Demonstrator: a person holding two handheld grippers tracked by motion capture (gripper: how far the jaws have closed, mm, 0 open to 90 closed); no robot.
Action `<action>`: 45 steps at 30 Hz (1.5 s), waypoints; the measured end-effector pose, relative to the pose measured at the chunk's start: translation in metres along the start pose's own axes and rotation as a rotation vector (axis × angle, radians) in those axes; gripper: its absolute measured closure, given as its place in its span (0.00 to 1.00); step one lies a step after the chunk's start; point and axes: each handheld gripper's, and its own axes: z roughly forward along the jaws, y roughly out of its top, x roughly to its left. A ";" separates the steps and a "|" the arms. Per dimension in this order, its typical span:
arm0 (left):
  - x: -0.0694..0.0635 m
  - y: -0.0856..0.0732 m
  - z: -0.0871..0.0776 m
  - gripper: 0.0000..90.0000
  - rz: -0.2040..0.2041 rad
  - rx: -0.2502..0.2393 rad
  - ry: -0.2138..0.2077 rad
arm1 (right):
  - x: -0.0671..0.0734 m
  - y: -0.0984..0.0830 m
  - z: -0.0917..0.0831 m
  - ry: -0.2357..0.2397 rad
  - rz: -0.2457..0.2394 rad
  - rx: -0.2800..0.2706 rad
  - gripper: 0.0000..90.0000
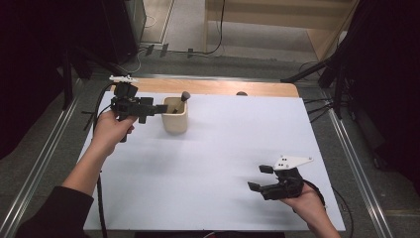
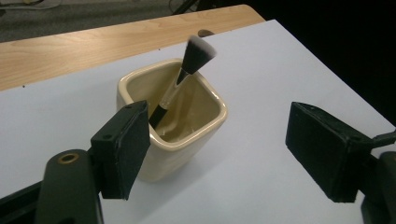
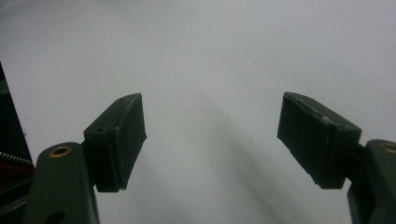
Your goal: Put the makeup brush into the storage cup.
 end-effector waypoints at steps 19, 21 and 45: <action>-0.003 -0.033 -0.010 0.21 0.040 0.015 -0.033 | 0.000 0.000 0.000 0.000 0.001 -0.001 0.27; -0.002 -0.036 -0.010 0.20 0.045 0.028 -0.027 | 0.000 0.000 0.000 -0.001 0.003 -0.001 0.27; -0.023 -0.086 -0.004 0.22 0.075 0.044 -0.052 | -0.001 0.000 -0.002 -0.001 0.004 -0.007 0.27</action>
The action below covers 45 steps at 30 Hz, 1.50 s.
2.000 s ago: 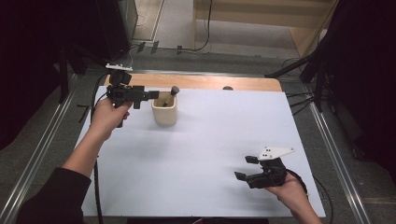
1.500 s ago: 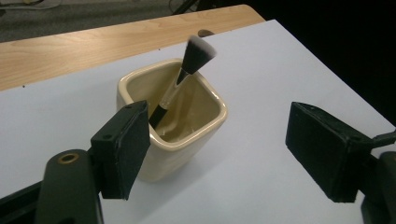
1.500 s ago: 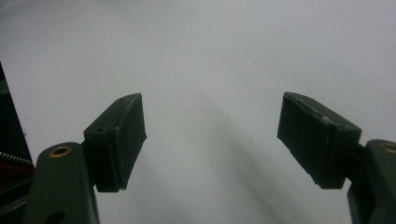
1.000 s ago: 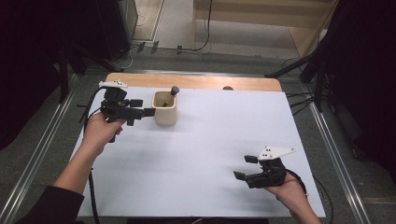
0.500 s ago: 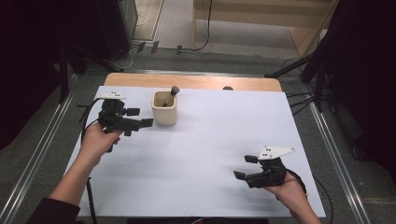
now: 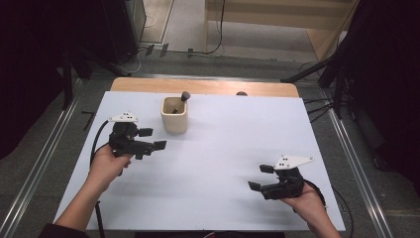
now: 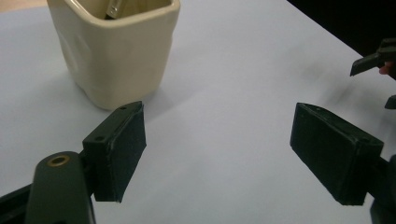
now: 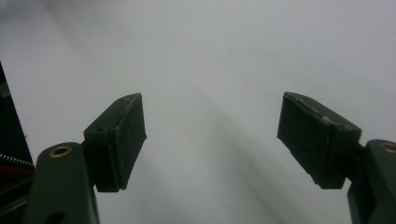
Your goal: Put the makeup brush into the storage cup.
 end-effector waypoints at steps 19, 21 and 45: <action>-0.014 -0.039 -0.005 0.23 0.074 0.029 0.002 | -0.002 -0.001 -0.002 -0.003 0.007 -0.007 0.27; -0.015 -0.042 -0.006 0.23 0.085 0.036 0.002 | -0.002 0.000 -0.002 -0.003 0.006 -0.010 0.27; -0.024 -0.074 -0.018 0.24 0.166 0.093 -0.010 | -0.004 -0.001 0.000 -0.007 0.020 -0.007 0.28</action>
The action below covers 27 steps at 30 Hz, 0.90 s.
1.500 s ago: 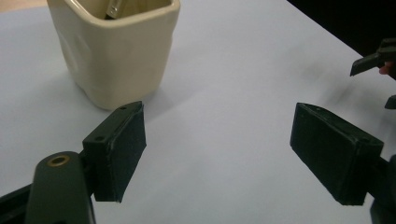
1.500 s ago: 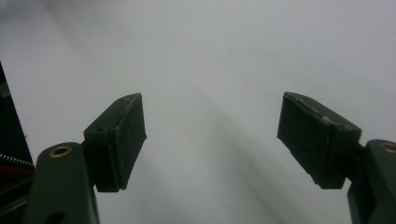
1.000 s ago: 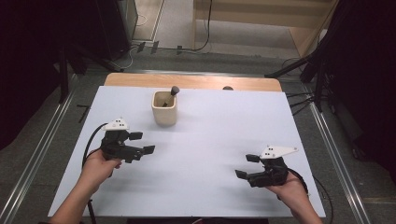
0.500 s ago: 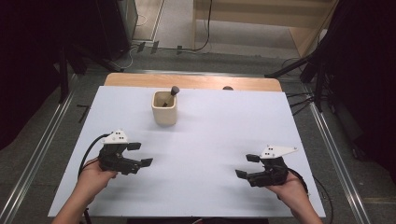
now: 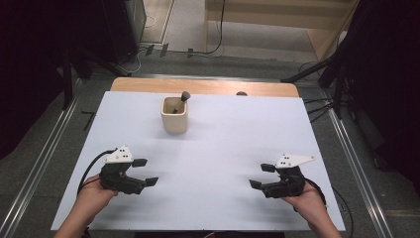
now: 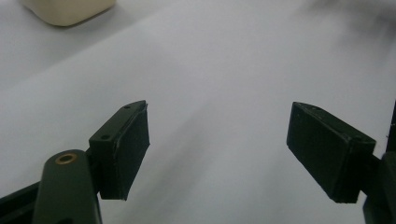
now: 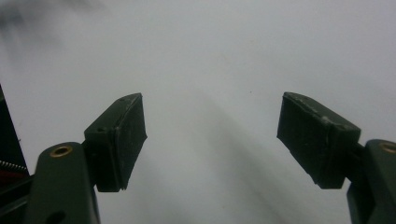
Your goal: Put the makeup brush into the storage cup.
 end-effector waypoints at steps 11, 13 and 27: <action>0.003 -0.004 0.006 0.24 -0.012 0.019 -0.017 | -0.003 0.000 0.002 -0.005 0.007 0.000 0.28; 0.003 -0.004 0.007 0.24 -0.013 0.019 -0.020 | -0.003 0.000 0.002 -0.006 0.008 0.000 0.28; 0.004 -0.004 0.009 0.24 -0.018 0.033 -0.020 | -0.004 0.000 0.002 -0.003 0.010 0.000 0.28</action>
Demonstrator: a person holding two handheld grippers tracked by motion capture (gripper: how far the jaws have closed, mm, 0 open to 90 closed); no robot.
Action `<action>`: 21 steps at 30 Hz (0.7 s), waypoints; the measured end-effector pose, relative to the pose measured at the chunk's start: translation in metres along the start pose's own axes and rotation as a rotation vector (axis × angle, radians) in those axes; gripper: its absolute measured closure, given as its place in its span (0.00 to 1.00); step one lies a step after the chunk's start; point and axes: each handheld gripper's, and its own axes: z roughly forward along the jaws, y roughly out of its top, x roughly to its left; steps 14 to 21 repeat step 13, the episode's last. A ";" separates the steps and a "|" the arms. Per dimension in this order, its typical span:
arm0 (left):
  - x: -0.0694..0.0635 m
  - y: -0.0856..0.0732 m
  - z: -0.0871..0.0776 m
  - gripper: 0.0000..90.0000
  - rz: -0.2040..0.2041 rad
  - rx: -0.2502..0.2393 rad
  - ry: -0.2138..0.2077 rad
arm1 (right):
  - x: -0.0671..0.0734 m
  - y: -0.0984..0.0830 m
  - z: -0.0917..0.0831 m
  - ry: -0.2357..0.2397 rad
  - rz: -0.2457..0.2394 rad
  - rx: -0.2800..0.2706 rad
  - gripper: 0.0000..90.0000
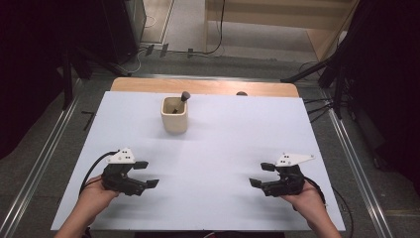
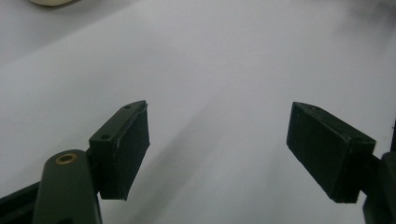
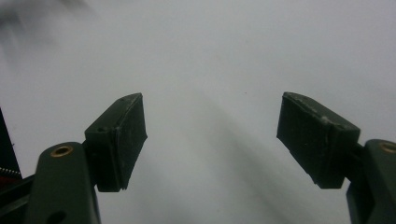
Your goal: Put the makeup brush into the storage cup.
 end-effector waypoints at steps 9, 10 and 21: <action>0.000 -0.001 0.000 0.24 -0.005 0.004 -0.002 | 0.000 0.000 0.000 0.000 -0.006 0.000 0.28; 0.000 -0.001 0.000 0.24 -0.005 0.004 -0.002 | 0.000 0.000 0.000 0.001 -0.006 0.000 0.28; 0.001 -0.001 0.000 0.24 -0.010 0.004 0.000 | 0.000 0.000 0.000 0.003 -0.007 0.000 0.28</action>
